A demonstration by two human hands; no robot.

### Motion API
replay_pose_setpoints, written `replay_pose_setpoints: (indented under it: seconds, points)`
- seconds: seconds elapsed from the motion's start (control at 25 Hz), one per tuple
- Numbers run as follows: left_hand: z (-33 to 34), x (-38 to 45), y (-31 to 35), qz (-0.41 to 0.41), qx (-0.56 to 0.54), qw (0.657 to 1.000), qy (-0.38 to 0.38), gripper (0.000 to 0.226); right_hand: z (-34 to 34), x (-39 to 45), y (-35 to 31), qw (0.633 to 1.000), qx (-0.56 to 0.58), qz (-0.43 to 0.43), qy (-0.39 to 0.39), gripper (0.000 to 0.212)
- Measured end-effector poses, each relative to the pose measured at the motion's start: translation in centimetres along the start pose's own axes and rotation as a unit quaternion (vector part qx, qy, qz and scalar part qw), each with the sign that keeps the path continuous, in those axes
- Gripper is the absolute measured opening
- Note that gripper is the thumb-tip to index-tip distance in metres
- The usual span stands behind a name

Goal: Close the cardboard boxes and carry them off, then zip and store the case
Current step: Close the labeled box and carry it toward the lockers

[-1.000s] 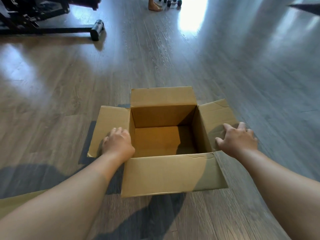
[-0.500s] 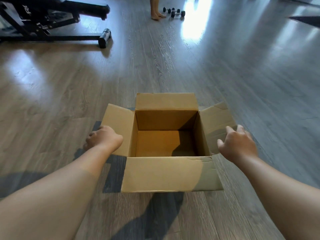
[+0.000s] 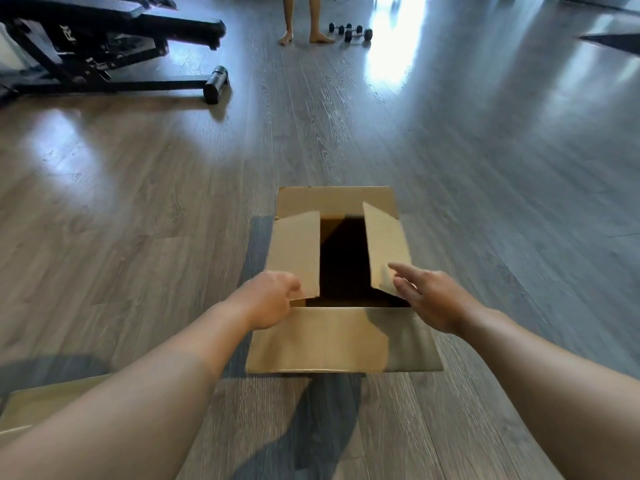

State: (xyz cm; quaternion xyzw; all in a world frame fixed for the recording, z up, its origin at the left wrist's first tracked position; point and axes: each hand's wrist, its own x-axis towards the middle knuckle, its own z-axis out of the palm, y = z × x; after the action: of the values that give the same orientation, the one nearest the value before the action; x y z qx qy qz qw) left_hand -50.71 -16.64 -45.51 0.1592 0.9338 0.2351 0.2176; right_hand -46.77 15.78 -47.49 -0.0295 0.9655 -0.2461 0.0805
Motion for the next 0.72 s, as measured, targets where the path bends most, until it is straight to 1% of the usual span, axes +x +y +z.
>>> replay_pose_setpoints:
  seconds: [0.04,0.08,0.12,0.16,0.24,0.28,0.32,0.36,0.4,0.44,0.48,0.52,0.56,0.6,0.64,0.68,0.72]
  points:
    - [0.2,-0.2,-1.2,-0.027,0.044,0.999,-0.011,0.051,0.4,-0.4,1.2,0.999,-0.038,0.009,-0.037,0.05]
    - [0.5,-0.5,-2.2,-0.045,0.077,0.996,-0.026,0.062,0.6,-0.9,2.3,0.994,-0.082,0.008,-0.074,0.062]
    - [0.7,-0.9,-3.1,-0.046,0.106,0.992,-0.047,0.07,0.8,-1.3,3.4,0.987,-0.122,-0.006,-0.105,0.073]
    - [0.9,-1.3,-3.8,-0.038,0.138,0.988,-0.063,0.077,0.9,-1.6,3.9,0.981,-0.147,-0.02,-0.126,0.078]
    - [1.1,-1.6,-4.5,-0.018,0.186,0.98,-0.066,0.081,1.0,-1.8,4.8,0.982,-0.137,-0.038,-0.125,0.079]
    - [1.0,-1.7,-4.8,-0.012,0.185,0.981,-0.06,0.079,1.0,-1.7,5.2,0.985,-0.116,-0.042,-0.117,0.076]
    - [0.7,-1.7,-5.0,-0.013,0.154,0.986,-0.055,0.074,0.9,-1.7,5.5,0.989,-0.085,-0.033,-0.115,0.073]
    - [0.3,-1.7,-5.3,-0.021,0.101,0.993,-0.052,0.067,0.8,-1.6,5.7,0.993,-0.041,-0.017,-0.111,0.069]
    - [-0.2,-1.6,-5.6,-0.031,0.051,0.997,-0.048,0.054,0.6,-1.6,5.7,0.994,-0.003,0.005,-0.106,0.058]
    - [-0.6,-1.7,-5.8,-0.045,0.013,0.998,-0.04,0.037,0.4,-1.5,5.5,0.995,0.031,0.022,-0.095,0.041]
    - [-0.9,-1.8,-5.8,-0.063,-0.02,0.997,-0.028,0.022,0.3,-1.3,5.1,0.995,0.055,0.037,-0.074,0.029]
    - [-1.1,-1.8,-5.5,-0.074,-0.052,0.996,-0.013,0.017,0.2,-1.0,4.6,0.995,0.079,0.04,-0.044,0.023]
    - [-1.0,-1.7,-5.1,-0.081,-0.086,0.993,0.008,0.018,0.2,-0.8,4.0,0.994,0.099,0.041,-0.013,0.018]
    - [-0.8,-1.4,-4.7,-0.092,-0.117,0.988,0.034,0.021,0.3,-0.5,3.4,0.992,0.114,0.046,0.023,0.017]
    - [-0.6,-1.1,-4.2,-0.106,-0.143,0.982,0.063,0.025,0.4,-0.2,2.9,0.99,0.112,0.055,0.058,0.022]
    - [-0.3,-0.7,-3.7,-0.123,-0.165,0.975,0.084,0.029,0.6,0.2,2.4,0.989,0.1,0.064,0.088,0.036]
    - [0.0,-0.3,-3.2,-0.137,-0.183,0.969,0.097,0.035,0.9,0.7,2.0,0.988,0.079,0.075,0.109,0.055]
